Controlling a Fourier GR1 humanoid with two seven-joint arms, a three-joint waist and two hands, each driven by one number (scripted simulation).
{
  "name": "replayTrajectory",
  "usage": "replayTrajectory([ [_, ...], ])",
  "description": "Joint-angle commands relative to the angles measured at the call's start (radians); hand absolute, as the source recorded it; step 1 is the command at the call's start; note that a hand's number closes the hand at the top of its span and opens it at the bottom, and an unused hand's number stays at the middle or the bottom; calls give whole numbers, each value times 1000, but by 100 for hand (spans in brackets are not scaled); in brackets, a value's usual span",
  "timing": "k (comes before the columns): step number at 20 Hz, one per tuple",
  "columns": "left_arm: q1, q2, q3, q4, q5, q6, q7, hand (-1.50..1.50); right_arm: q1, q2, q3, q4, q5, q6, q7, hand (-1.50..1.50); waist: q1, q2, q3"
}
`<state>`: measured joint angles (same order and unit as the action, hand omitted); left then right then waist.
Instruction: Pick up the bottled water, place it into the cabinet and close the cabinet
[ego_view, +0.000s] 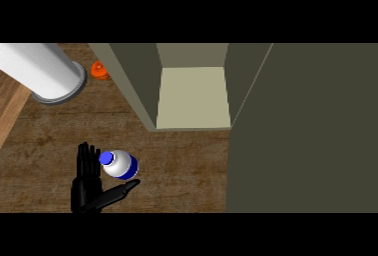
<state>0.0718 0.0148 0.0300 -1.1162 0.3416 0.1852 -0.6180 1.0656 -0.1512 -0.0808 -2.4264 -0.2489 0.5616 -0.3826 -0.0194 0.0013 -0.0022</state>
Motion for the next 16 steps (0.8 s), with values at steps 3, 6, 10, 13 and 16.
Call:
replayTrajectory([
  [3, -77, -14, 36, 207, 12, -27, -126, -150, 76, -1, -51, -183, -116, 10, 41, -150, -2, 1, 0],
  [6, -92, -14, 48, 204, 37, -86, -120, -150, -2, -11, -80, -114, -124, -5, 51, -150, 13, 1, 1],
  [10, -128, 9, 82, 301, 103, -248, -158, -150, 33, 5, -44, -139, -81, 9, 30, -150, 8, 1, 0],
  [13, -202, 22, 110, 354, 125, -288, -164, -150, 55, 15, -49, -120, -51, 34, -9, -150, 3, 0, 0],
  [16, -234, 23, 120, 406, 148, -320, -191, -150, 81, 18, -45, -167, -73, 39, -9, -150, 1, 1, 0],
])
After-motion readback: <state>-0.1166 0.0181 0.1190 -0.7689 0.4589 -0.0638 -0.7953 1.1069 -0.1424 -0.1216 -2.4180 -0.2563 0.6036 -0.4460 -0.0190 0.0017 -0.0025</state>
